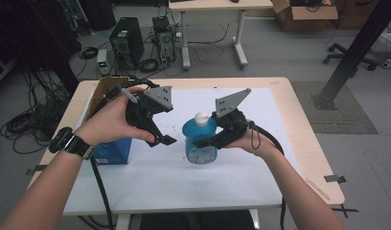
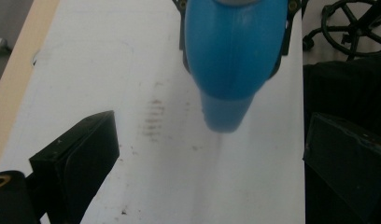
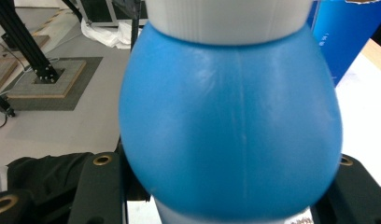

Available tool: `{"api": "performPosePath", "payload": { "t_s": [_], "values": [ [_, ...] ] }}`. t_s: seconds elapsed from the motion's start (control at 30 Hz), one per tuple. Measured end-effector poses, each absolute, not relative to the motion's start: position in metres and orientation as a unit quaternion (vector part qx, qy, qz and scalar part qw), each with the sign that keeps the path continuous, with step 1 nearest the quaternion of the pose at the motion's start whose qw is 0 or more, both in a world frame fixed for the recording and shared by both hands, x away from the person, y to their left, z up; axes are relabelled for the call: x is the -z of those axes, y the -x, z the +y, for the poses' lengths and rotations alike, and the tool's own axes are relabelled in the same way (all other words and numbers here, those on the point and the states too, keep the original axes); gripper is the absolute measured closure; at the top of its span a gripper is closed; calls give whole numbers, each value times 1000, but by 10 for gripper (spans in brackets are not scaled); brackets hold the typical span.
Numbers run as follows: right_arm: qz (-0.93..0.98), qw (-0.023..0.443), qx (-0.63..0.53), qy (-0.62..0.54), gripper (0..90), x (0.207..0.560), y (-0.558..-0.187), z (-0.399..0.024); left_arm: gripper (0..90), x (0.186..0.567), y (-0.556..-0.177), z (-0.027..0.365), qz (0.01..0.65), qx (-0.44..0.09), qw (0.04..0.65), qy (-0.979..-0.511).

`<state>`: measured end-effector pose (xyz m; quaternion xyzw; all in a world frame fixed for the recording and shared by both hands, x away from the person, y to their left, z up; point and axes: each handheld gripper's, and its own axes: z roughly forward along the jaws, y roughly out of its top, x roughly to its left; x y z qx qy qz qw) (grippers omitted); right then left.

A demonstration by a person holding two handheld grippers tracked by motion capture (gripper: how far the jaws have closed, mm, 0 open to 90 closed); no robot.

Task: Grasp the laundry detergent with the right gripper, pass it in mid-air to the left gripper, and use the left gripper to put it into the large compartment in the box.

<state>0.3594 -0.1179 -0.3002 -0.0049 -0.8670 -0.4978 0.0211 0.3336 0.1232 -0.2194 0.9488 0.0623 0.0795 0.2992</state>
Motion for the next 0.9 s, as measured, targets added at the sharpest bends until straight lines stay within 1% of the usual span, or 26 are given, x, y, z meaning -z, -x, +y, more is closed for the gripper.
{"api": "performPosePath", "payload": {
  "t_s": [0.27,0.43,0.6,0.8,0.9],
  "values": [
    [-870,25,492,-5,422,297,-355,-107,39,212,-332,113,50,-78,310,-946],
    [-872,26,488,-10,421,297,-353,-103,45,210,-332,104,47,-72,305,-948],
    [-873,26,486,-14,421,296,-352,-99,74,209,-333,95,46,-65,300,-951],
    [-875,27,483,-15,422,296,-350,-97,82,209,-333,86,42,-58,290,-954],
    [-875,28,483,-16,422,296,-350,-96,105,209,-334,81,38,-52,281,-958]
  ]
}}
